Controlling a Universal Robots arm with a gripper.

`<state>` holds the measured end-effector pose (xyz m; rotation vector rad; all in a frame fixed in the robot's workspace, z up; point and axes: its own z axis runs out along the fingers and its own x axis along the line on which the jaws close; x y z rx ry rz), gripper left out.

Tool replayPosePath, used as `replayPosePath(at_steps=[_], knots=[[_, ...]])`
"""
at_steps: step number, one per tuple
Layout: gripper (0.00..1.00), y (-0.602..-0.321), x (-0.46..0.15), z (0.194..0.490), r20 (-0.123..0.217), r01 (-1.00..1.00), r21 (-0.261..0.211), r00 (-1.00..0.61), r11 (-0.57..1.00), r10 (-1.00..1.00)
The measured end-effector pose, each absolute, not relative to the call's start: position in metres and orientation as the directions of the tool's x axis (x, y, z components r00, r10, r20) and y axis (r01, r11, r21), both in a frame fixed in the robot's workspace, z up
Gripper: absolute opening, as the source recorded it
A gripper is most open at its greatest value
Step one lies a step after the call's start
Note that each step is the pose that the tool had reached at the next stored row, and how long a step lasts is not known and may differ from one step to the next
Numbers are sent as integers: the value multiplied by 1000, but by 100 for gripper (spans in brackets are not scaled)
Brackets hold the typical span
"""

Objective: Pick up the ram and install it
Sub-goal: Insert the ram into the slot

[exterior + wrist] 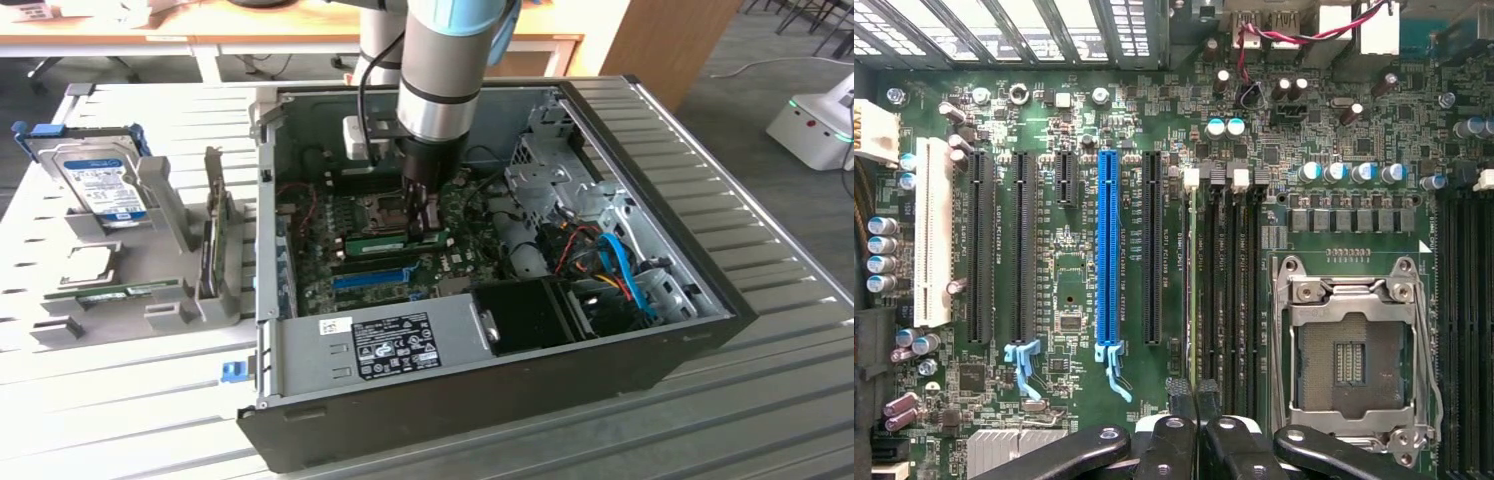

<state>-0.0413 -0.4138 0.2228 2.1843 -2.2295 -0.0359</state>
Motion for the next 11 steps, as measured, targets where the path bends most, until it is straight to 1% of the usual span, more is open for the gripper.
replayPosePath(at_steps=[9, 11], knots=[[13, -414, -41, 223, -2, -999, 30, -21, 21, -1000], [24, -414, -41, 223, -2, -999, 31, -21, 21, -1000]])
